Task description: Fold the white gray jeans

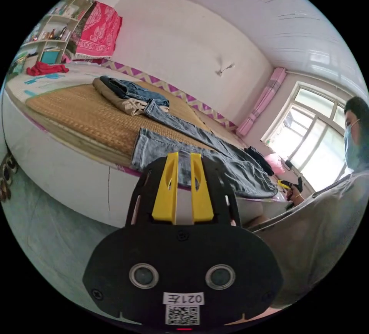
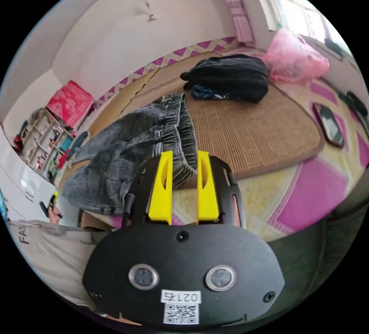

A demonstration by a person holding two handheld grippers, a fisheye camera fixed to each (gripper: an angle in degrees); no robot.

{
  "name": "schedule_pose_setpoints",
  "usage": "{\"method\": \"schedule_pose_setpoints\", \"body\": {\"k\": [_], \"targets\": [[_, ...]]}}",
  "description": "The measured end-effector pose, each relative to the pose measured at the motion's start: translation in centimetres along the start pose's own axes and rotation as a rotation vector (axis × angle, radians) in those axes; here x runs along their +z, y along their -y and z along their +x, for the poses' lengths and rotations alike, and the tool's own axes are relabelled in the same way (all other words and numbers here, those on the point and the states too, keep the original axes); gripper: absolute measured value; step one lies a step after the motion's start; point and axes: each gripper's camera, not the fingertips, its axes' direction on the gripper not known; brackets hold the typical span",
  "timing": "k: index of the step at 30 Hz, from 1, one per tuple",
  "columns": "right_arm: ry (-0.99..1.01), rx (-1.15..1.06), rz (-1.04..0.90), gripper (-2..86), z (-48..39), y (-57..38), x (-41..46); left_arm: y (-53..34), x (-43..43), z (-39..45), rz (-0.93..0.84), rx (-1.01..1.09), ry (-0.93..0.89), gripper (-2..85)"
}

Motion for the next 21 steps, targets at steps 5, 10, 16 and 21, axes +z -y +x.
{"method": "schedule_pose_setpoints", "body": {"k": [5, 10, 16, 21], "targets": [[0.18, 0.255, -0.015, 10.6, 4.8, -5.7, -0.1, -4.7, -2.6, -1.2, 0.104, -0.256, 0.016, 6.9], [0.376, 0.403, -0.003, 10.8, 8.1, -8.5, 3.2, -8.3, -3.0, -1.7, 0.157, -0.434, 0.035, 9.2], [0.491, 0.491, 0.029, 9.0, 10.8, -9.5, 5.2, -10.5, -3.1, -2.8, 0.176, -0.583, -0.03, 10.0], [0.523, 0.52, 0.038, 8.2, 12.7, -10.3, 6.3, -10.0, -1.2, -4.5, 0.17, -0.626, -0.105, 10.4]]}}
